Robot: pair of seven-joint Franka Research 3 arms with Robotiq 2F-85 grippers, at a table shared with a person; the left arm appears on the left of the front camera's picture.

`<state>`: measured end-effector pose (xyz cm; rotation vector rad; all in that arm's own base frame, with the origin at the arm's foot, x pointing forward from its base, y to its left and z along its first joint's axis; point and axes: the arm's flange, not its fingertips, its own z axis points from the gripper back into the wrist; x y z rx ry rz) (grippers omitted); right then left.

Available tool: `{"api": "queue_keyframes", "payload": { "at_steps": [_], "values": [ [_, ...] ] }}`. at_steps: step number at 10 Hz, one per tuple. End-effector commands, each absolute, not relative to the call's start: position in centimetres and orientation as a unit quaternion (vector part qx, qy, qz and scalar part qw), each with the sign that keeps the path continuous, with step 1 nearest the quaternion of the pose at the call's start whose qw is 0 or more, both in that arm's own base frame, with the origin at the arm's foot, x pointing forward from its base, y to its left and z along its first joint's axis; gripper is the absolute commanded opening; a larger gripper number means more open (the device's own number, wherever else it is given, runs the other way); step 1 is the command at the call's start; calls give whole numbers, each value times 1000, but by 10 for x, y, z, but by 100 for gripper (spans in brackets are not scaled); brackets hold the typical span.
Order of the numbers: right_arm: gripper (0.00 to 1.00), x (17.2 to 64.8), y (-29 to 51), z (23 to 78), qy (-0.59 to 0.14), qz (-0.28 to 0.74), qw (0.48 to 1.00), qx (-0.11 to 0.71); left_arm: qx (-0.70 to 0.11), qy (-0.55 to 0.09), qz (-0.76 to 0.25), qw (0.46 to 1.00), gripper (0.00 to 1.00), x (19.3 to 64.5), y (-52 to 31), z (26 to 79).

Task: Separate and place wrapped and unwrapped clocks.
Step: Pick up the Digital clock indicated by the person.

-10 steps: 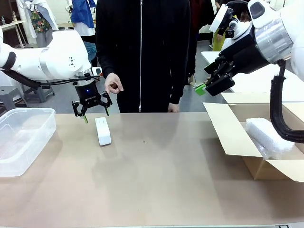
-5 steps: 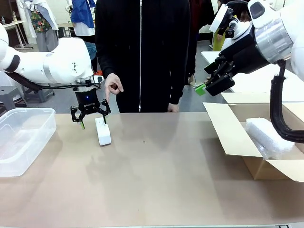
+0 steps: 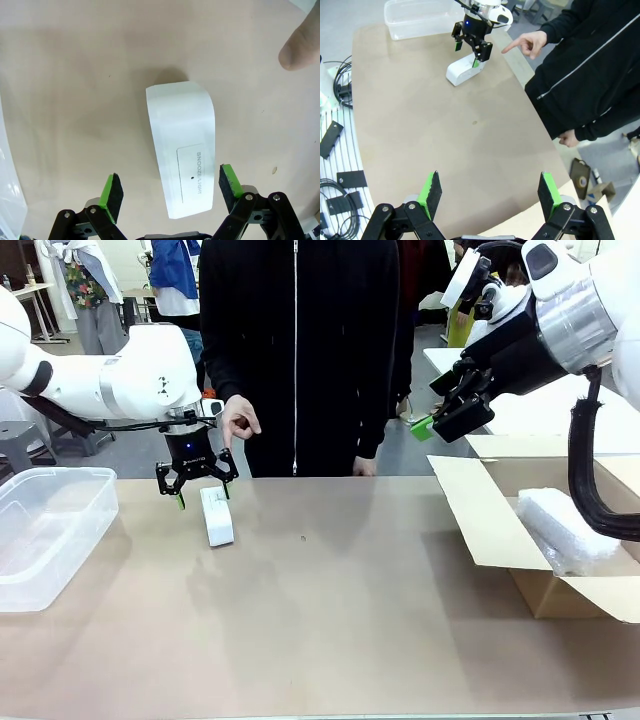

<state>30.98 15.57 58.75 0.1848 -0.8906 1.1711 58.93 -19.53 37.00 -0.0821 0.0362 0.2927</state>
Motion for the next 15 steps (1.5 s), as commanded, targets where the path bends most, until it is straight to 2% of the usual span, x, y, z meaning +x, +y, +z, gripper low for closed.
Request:
{"api": "queue_keyframes", "payload": {
  "at_steps": [1,7,8,9,10,11,12,13,14,15],
  "values": [
    [100,313,157,586,-411,533,734,93,-49,14,132,990,100,600,-194,367],
    [100,313,157,586,-411,533,734,93,-46,33,131,990,100,611,-191,352],
    [100,313,157,586,-411,533,734,93,-47,40,135,989,80,610,-191,353],
    [100,313,157,586,-411,533,734,93,-47,41,138,988,80,609,-191,355],
    [100,313,157,586,-411,533,734,93,-47,38,140,988,61,608,-192,357],
    [100,313,157,586,-411,533,734,93,-45,38,139,988,76,606,-194,358],
    [100,313,157,586,-411,533,734,93,-45,41,138,989,41,605,-194,359],
    [100,313,157,586,-411,533,734,93,-46,43,137,989,56,605,-194,359],
    [100,313,157,586,-411,533,734,93,-47,44,136,989,21,606,-194,359],
    [100,313,157,586,-411,533,734,93,-48,44,135,989,36,606,-195,358]
  ]
}}
